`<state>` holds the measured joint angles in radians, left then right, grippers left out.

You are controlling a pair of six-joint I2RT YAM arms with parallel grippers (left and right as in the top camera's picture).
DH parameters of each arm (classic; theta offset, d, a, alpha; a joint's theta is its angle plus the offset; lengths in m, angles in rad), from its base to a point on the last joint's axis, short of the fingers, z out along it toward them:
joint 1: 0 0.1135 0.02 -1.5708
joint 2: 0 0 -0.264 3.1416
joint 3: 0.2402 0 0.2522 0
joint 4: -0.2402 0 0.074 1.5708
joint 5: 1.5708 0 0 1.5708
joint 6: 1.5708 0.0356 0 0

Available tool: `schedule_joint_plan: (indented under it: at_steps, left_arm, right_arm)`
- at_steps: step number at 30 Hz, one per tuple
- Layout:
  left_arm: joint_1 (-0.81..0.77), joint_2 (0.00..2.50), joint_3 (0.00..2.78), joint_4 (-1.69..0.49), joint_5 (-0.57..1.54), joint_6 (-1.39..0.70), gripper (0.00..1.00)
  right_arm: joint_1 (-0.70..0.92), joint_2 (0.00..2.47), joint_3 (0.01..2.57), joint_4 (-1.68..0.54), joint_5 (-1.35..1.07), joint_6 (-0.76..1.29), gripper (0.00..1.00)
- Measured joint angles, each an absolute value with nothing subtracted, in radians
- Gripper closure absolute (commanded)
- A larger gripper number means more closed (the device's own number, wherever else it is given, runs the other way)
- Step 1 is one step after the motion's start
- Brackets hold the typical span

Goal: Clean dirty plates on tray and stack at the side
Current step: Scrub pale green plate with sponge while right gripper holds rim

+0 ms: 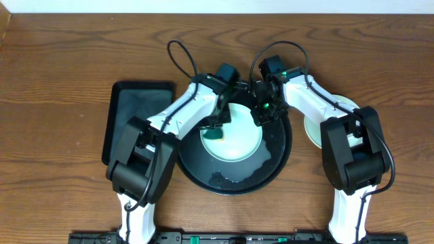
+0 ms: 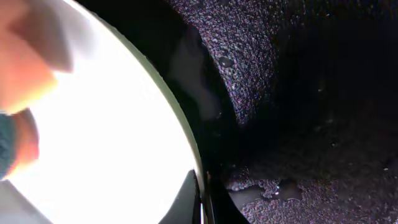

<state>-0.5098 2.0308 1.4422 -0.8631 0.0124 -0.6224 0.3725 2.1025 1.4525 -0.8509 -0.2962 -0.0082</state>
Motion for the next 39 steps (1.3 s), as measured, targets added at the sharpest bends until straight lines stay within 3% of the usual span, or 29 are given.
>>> schedule_joint_plan:
  at_steps: [10, 20, 33, 39]
  left_arm:
    - [-0.496, 2.031, 1.444, -0.921, 0.226, -0.432, 0.92]
    - [-0.495, 2.031, 1.435, -0.734, 0.364, -0.397, 0.92]
    - [-0.525, 2.031, 1.440, -0.788, 0.081, -0.592, 0.93]
    - [-0.510, 2.031, 1.444, -0.861, 0.161, -0.499, 0.93]
  right_arm:
    - [0.373, 2.103, 1.452, -0.846, -0.298, -0.008, 0.99]
    - [0.373, 2.103, 1.452, -0.846, -0.298, -0.008, 0.99]
    - [0.373, 2.103, 1.451, -0.849, -0.302, -0.008, 0.99]
    - [0.373, 2.103, 1.451, -0.841, -0.303, -0.008, 0.99]
